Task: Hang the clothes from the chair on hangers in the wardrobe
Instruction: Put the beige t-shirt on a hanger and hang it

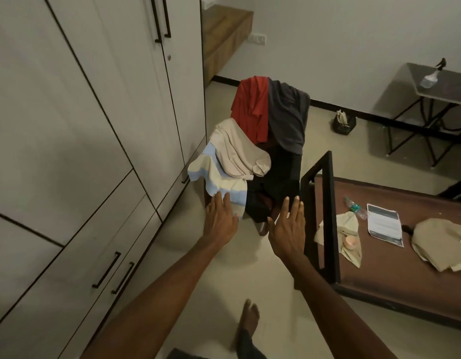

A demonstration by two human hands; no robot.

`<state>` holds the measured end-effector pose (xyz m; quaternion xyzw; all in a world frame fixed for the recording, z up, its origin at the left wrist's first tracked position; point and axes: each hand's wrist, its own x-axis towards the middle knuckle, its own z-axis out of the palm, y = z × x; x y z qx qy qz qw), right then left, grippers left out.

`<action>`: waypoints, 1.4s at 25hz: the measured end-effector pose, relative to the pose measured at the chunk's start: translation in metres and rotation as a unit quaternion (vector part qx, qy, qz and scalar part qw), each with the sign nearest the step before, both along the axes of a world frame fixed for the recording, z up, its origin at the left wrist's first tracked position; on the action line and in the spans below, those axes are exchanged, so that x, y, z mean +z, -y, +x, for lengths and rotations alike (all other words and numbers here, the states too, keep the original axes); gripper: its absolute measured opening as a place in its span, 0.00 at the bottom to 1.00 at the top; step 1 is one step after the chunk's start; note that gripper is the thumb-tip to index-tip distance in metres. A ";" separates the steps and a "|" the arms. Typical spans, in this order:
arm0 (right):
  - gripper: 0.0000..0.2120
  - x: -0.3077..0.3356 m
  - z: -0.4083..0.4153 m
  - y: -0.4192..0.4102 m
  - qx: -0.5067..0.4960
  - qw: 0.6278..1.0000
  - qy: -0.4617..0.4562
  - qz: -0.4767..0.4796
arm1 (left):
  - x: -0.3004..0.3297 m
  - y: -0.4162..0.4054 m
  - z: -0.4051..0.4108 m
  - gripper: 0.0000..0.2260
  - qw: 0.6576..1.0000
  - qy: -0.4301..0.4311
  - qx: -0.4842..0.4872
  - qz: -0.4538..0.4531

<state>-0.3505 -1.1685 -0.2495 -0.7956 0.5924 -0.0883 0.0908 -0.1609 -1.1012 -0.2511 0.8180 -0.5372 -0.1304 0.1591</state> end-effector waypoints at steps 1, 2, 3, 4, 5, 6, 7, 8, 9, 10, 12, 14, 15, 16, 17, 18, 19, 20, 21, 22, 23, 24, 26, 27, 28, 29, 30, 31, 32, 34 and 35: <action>0.38 -0.002 0.000 0.023 0.014 1.000 -0.008 -0.009 | -0.003 0.021 0.002 0.34 1.000 0.009 0.004 0.005; 0.38 -0.003 0.002 0.046 0.023 1.000 -0.015 -0.015 | -0.003 0.042 0.005 0.34 1.000 0.011 0.011 0.008; 0.37 -0.004 0.004 0.069 0.026 1.000 -0.013 -0.007 | -0.003 0.061 0.007 0.34 1.000 -0.002 0.017 0.011; 0.37 -0.004 0.008 0.089 0.029 1.000 -0.010 0.005 | -0.003 0.079 0.010 0.34 0.999 -0.017 0.026 0.015; 0.37 -0.005 0.011 0.104 0.036 0.999 -0.010 0.016 | -0.003 0.093 0.013 0.34 0.999 -0.026 0.033 0.021; 0.36 -0.007 0.017 0.120 0.049 0.999 -0.016 0.016 | -0.003 0.108 0.017 0.34 0.998 -0.030 0.041 0.026; 0.36 -0.011 0.023 0.134 0.062 0.998 -0.020 0.010 | -0.004 0.120 0.022 0.34 0.998 -0.033 0.052 0.027; 0.36 -0.014 0.032 0.150 0.072 0.997 -0.022 0.011 | -0.005 0.135 0.032 0.34 0.997 -0.043 0.064 0.028; 0.36 -0.018 0.044 0.169 0.078 0.997 -0.023 0.016 | -0.009 0.151 0.044 0.34 0.995 -0.056 0.076 0.028; 0.35 -0.023 0.056 0.186 0.081 0.996 -0.028 0.019 | -0.014 0.165 0.056 0.34 0.994 -0.060 0.085 0.024; 0.36 -0.035 0.088 0.219 0.090 0.995 -0.038 0.020 | -0.028 0.196 0.089 0.33 0.992 -0.065 0.106 0.006; 0.36 -0.049 0.127 0.252 0.103 0.993 -0.048 0.019 | -0.045 0.230 0.126 0.33 0.988 -0.079 0.131 -0.001; 0.36 -0.058 0.149 0.269 0.109 0.992 -0.056 0.016 | -0.054 0.249 0.146 0.33 0.987 -0.084 0.140 0.003; 0.36 -0.067 0.166 0.283 0.113 0.991 -0.065 0.019 | -0.061 0.263 0.163 0.33 0.986 -0.085 0.143 0.009; 0.35 -0.076 0.185 0.298 0.115 0.990 -0.075 0.033 | -0.068 0.279 0.183 0.32 0.986 -0.086 0.140 0.019; 0.34 -0.087 0.207 0.313 0.114 0.989 -0.084 0.050 | -0.074 0.295 0.204 0.32 0.986 -0.092 0.138 0.026; 0.33 -0.099 0.227 0.329 0.113 0.987 -0.093 0.063 | -0.080 0.310 0.224 0.32 0.985 -0.099 0.139 0.030; 0.32 -0.111 0.247 0.347 0.121 0.984 -0.110 0.077 | -0.084 0.325 0.243 0.31 0.983 -0.112 0.145 0.030; 0.31 -0.124 0.266 0.364 0.138 0.977 -0.131 0.099 | -0.090 0.339 0.259 0.31 0.980 -0.127 0.151 0.030; 0.29 -0.137 0.284 0.381 0.163 0.967 -0.155 0.122 | -0.096 0.352 0.273 0.30 0.979 -0.136 0.152 0.032; 0.27 -0.150 0.304 0.397 0.193 0.955 -0.175 0.142 | -0.104 0.363 0.286 0.30 0.979 -0.135 0.148 0.037; 0.25 -0.159 0.319 0.409 0.217 0.947 -0.178 0.159 | -0.110 0.371 0.295 0.30 0.980 -0.132 0.139 0.044; 0.22 -0.181 0.353 0.434 0.228 0.943 -0.154 0.188 | -0.130 0.388 0.312 0.29 0.979 -0.145 0.134 0.054; 0.21 -0.196 0.371 0.447 0.219 0.946 -0.145 0.193 | -0.141 0.396 0.321 0.29 0.978 -0.151 0.134 0.058; 0.20 -0.208 0.388 0.458 0.204 0.950 -0.137 0.194 | -0.151 0.403 0.330 0.29 0.977 -0.157 0.132 0.061; 0.18 -0.224 0.403 0.467 0.185 0.955 -0.127 0.193 | -0.160 0.410 0.338 0.29 0.976 -0.165 0.130 0.064; 0.17 -0.238 0.416 0.476 0.171 0.959 -0.119 0.192 | -0.169 0.417 0.343 0.28 0.974 -0.174 0.131 0.065; 0.16 -0.253 0.427 0.483 0.162 0.961 -0.117 0.191 | -0.177 0.421 0.348 0.28 0.973 -0.179 0.132 0.068; 0.15 -0.263 0.434 0.488 0.163 0.960 -0.123 0.191 | -0.182 0.423 0.350 0.27 0.971 -0.185 0.134 0.072; 0.11 -0.279 0.442 0.495 0.179 0.956 -0.140 0.188 | -0.193 0.425 0.352 0.25 0.967 -0.198 0.139 0.083; 0.08 -0.285 0.444 0.498 0.185 0.958 -0.129 0.178 | -0.199 0.424 0.353 0.24 0.966 -0.198 0.138 0.089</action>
